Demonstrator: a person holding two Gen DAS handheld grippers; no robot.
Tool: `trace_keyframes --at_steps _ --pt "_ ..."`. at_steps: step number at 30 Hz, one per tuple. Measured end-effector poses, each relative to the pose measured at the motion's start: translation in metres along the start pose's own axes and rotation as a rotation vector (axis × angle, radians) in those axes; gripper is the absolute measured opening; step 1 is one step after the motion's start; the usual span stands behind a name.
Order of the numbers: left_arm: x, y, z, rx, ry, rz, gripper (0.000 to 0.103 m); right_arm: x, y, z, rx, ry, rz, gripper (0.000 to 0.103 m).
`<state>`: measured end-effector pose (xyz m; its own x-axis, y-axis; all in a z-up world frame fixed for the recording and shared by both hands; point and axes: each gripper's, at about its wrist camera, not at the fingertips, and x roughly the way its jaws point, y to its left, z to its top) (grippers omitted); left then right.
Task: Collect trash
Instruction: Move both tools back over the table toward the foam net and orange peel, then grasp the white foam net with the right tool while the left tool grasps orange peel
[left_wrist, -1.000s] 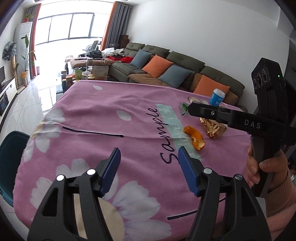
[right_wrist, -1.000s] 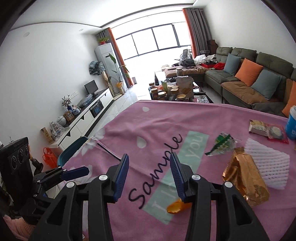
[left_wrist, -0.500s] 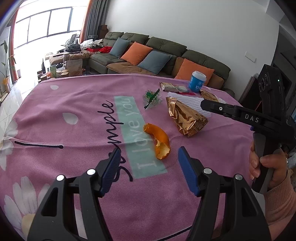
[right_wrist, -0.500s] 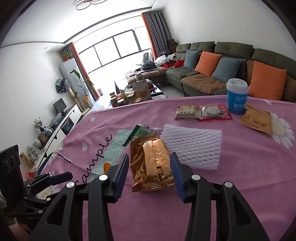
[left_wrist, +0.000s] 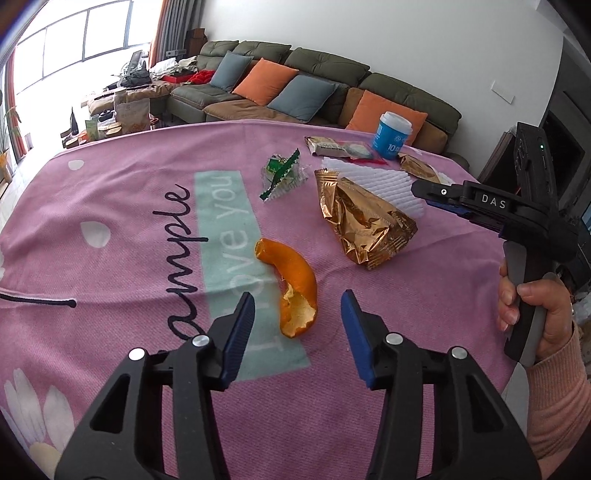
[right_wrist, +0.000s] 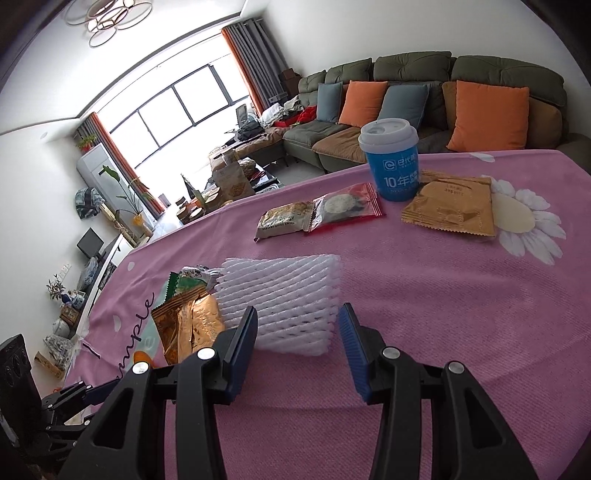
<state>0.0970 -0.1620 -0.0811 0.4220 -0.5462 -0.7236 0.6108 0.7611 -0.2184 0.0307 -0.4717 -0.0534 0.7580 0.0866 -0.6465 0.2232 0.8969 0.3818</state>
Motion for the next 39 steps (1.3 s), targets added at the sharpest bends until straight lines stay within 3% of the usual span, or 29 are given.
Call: trace_keyframes --at_steps 4,7,14,25,32,39 --pt "0.005 0.001 0.003 -0.004 0.023 -0.005 0.03 0.01 -0.004 0.003 0.037 0.026 0.055 0.043" --pt "0.009 0.003 0.003 -0.018 0.038 -0.015 0.021 0.017 -0.006 0.002 0.062 0.043 0.081 0.036" --pt "0.006 0.007 0.002 -0.026 0.029 -0.02 0.019 0.019 -0.006 0.0 0.062 0.054 0.113 0.012" --pt "-0.011 0.019 -0.001 -0.045 -0.014 -0.002 0.017 0.009 0.008 -0.002 0.02 0.056 0.221 0.012" --pt "-0.024 0.02 -0.004 -0.042 -0.046 0.015 0.017 0.015 0.017 -0.007 0.003 0.08 0.247 0.013" --pt "-0.039 0.025 -0.011 -0.047 -0.065 0.043 0.017 0.006 0.019 -0.005 -0.016 0.03 0.257 0.008"
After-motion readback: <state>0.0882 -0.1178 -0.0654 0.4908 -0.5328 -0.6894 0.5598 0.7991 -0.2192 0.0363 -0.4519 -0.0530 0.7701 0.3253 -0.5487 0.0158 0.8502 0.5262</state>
